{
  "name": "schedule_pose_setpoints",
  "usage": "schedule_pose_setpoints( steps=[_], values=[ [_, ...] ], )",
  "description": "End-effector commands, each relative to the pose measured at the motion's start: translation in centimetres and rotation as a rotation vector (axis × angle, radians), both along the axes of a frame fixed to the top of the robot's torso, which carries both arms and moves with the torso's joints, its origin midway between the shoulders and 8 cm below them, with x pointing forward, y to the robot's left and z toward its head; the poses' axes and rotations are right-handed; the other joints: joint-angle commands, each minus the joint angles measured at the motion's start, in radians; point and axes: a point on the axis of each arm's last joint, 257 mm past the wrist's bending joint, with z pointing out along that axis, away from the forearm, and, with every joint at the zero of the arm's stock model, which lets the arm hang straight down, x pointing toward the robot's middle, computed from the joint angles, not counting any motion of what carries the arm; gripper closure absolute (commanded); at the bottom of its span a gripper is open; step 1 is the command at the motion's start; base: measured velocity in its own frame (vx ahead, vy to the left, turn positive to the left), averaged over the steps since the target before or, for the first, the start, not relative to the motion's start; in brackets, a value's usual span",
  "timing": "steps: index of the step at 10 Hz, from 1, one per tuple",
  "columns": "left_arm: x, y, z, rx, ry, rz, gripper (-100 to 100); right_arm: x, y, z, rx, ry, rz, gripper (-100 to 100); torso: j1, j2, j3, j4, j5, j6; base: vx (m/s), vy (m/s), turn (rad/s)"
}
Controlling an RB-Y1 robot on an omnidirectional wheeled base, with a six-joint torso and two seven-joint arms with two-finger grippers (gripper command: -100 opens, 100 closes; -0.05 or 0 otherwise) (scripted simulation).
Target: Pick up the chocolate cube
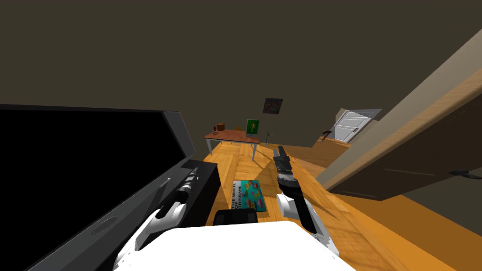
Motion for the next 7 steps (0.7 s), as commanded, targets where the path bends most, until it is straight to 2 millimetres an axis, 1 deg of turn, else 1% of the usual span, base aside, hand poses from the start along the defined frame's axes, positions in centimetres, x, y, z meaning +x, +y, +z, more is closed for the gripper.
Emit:
schedule_pose_setpoints(
  steps=[1,4,5,7],
  values=[
    [-0.5,0.3,-1.2,-0.002,0.033,0.009,-100,0.0,0.0,0.0,0.000,0.000,0.000,0,0.000,0.000,0.000,0.000,0.000,0.000,0.019,-0.019,0.012],
    [-0.5,0.3,-1.2,-0.002,0.033,0.009,-100,0.0,0.0,0.0,0.000,0.000,0.000,0,0.001,0.000,0.000,0.000,0.000,0.000,0.017,-0.004,-0.012],
    [-1.1,1.3,-3.2,-0.007,0.094,0.028,-100,0.0,0.0,0.0,0.000,0.000,0.000,0,0.000,0.000,0.000,0.000,0.000,0.000,0.016,-0.002,-0.010],
    [-1.1,1.3,-3.2,-0.007,0.094,0.028,-100,0.0,0.0,0.0,0.000,0.000,0.000,0,0.000,0.000,0.000,0.000,0.000,0.000,0.015,-0.007,0.000]
  ],
)
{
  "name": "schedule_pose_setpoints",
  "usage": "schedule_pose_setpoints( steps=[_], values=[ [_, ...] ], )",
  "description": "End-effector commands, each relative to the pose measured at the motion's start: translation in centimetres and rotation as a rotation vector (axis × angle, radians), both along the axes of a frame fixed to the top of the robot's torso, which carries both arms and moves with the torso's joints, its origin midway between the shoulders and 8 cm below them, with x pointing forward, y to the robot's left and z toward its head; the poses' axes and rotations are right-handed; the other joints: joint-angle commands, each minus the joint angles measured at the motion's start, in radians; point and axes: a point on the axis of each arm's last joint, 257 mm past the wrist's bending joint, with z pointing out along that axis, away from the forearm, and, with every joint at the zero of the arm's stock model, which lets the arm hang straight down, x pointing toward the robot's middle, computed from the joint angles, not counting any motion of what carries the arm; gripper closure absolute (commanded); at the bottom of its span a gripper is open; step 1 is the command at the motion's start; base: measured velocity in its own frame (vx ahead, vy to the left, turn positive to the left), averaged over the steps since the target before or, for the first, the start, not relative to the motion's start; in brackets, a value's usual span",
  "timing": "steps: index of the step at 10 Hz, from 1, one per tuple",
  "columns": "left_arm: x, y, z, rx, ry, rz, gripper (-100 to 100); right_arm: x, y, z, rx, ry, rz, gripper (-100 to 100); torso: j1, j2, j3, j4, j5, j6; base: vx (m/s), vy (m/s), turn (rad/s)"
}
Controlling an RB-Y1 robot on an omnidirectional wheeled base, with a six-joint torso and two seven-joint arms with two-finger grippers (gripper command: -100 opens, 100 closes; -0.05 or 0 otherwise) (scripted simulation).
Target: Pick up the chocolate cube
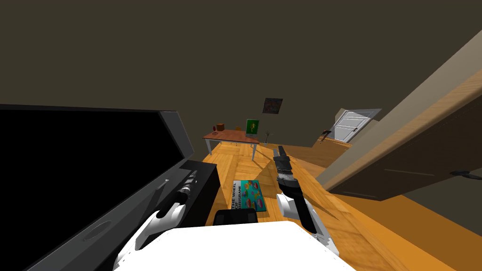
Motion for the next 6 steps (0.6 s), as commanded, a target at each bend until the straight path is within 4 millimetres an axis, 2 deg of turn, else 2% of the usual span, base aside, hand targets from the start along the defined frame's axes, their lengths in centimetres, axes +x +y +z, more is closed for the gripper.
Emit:
schedule_pose_setpoints(
  steps=[1,4,5,6],
  values=[
    [0.0,0.1,0.0,0.000,0.003,0.001,-100,0.0,0.0,0.0,0.000,0.000,0.000,0,0.000,0.000,0.000,0.000,0.000,0.000,0.011,-0.005,-0.003],
    [0.0,0.1,0.0,0.000,0.003,0.001,-100,0.0,0.0,0.0,0.000,0.000,0.000,0,0.000,0.000,0.000,0.000,0.000,0.000,0.010,-0.005,-0.002],
    [-0.7,1.0,-2.0,-0.006,0.063,0.020,-100,0.0,0.0,0.0,0.000,0.000,0.000,0,0.000,0.000,0.000,0.000,0.000,0.000,0.014,-0.025,0.038],
    [-0.7,1.0,-2.0,-0.006,0.063,0.020,-100,0.0,0.0,0.0,0.000,0.000,0.000,0,-0.001,0.000,0.000,0.000,0.000,0.000,0.012,-0.013,0.014]
  ],
)
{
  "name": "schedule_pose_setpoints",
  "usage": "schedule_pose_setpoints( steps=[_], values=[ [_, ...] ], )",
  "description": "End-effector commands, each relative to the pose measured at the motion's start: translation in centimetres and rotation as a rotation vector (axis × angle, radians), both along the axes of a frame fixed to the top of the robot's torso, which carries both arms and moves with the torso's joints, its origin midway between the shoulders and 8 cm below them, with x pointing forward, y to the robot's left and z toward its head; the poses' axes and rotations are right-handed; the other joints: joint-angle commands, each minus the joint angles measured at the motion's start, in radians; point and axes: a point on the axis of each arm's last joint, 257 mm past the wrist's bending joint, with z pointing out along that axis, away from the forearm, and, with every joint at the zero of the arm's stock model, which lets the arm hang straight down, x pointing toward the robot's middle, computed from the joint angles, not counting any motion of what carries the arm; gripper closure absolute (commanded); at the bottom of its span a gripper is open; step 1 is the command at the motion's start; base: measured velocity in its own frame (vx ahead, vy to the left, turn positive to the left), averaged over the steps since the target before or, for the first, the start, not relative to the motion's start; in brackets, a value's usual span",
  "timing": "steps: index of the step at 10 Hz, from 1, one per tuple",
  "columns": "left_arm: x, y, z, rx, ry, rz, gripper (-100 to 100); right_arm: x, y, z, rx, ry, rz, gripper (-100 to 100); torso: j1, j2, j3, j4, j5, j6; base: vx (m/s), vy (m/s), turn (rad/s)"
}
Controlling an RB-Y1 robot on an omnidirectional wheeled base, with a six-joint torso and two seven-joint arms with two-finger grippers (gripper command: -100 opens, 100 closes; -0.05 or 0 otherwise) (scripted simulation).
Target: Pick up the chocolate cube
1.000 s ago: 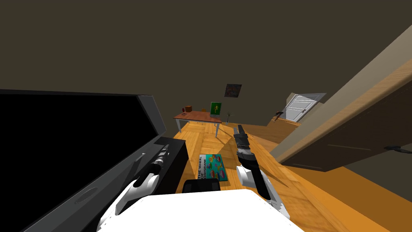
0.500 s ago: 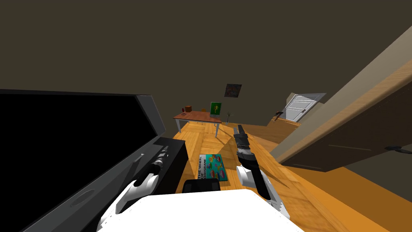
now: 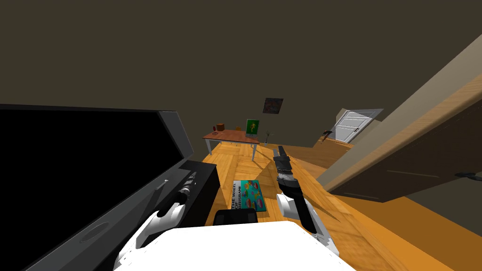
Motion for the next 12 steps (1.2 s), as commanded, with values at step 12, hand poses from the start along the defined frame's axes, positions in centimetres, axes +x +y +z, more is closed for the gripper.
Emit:
schedule_pose_setpoints(
  steps=[12],
  values=[
    [-1.9,1.9,-3.9,-0.017,0.125,0.041,-100,0.0,0.0,0.0,0.000,0.000,0.000,0,0.000,0.000,0.000,0.000,0.000,0.000,0.011,-0.007,0.001]
  ],
)
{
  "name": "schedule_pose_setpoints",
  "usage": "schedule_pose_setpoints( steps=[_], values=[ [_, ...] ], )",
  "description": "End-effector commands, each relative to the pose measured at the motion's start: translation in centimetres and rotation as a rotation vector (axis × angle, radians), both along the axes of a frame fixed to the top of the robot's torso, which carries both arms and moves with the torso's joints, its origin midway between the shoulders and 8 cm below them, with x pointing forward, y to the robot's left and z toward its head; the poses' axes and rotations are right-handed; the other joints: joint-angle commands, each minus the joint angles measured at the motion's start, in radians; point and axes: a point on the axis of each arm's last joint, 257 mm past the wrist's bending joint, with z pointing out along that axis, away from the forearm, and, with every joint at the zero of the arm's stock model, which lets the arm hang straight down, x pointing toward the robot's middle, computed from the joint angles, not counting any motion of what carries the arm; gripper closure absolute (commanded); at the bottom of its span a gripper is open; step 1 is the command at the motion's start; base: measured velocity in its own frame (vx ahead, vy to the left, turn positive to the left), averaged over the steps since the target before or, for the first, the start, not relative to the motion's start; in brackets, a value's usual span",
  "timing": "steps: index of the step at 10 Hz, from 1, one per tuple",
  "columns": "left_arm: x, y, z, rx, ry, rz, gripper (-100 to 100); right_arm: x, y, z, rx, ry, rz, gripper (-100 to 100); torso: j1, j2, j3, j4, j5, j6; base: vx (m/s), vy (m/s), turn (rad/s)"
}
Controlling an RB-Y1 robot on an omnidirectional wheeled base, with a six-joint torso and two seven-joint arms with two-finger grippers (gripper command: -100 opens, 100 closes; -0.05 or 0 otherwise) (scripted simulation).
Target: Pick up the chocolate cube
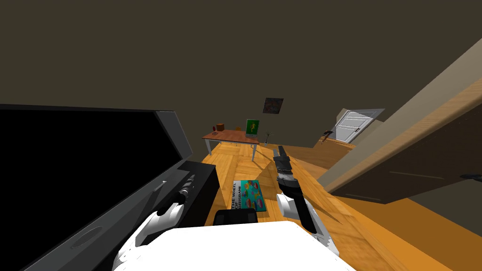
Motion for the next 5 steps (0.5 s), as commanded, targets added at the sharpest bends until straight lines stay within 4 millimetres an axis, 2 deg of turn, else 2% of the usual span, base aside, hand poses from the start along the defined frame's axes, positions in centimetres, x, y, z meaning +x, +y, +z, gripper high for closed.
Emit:
schedule_pose_setpoints(
  steps=[1,5],
  values=[
    [-0.62,0.27,-1.10,-0.006,0.031,0.010,-100,0.00,0.00,0.00,0.000,0.000,0.000,0,0.000,0.000,0.000,0.000,0.000,0.000,0.014,-0.019,0.028],
    [-0.62,0.27,-1.10,-0.006,0.031,0.010,-100,0.00,0.00,0.00,0.000,0.000,0.000,0,0.001,0.000,0.000,0.000,0.000,0.000,0.009,0.000,-0.009]
  ],
)
